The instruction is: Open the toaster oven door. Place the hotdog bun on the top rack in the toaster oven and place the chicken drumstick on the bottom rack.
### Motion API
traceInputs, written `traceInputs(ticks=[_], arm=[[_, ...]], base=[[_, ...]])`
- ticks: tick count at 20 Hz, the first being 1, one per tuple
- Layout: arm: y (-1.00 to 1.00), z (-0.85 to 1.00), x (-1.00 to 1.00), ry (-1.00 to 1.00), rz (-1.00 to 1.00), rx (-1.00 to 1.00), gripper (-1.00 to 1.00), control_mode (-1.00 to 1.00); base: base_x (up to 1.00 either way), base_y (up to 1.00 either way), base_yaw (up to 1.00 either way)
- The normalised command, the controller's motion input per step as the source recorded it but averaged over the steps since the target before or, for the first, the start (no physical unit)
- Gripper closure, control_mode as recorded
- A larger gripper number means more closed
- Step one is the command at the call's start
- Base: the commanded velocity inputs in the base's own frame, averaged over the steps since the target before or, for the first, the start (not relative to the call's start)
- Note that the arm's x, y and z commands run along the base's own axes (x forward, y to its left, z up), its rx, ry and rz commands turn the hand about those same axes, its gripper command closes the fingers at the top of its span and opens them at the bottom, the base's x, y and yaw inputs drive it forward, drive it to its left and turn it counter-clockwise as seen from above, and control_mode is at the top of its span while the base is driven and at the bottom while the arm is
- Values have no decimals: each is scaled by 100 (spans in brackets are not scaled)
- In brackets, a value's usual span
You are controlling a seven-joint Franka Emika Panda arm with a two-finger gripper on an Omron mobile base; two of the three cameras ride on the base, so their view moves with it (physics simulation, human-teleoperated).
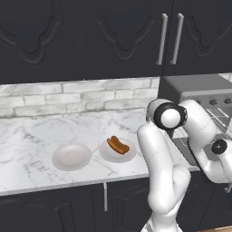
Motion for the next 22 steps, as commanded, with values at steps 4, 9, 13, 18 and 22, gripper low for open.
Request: traceInputs(ticks=[4,9,13,18,22], arm=[[0,57,11,-48,-40,7,-100,-100],[2,39,3,-45,-51,1,-100,-100],[-20,32,0,-16,-21,14,-100,-100],[-2,0,-1,3,0,3,-100,-100],[-16,20,-6,0,0,18,-100,-100]], base=[[0,0,0],[0,0,0],[0,0,0],[0,0,0],[0,0,0]])
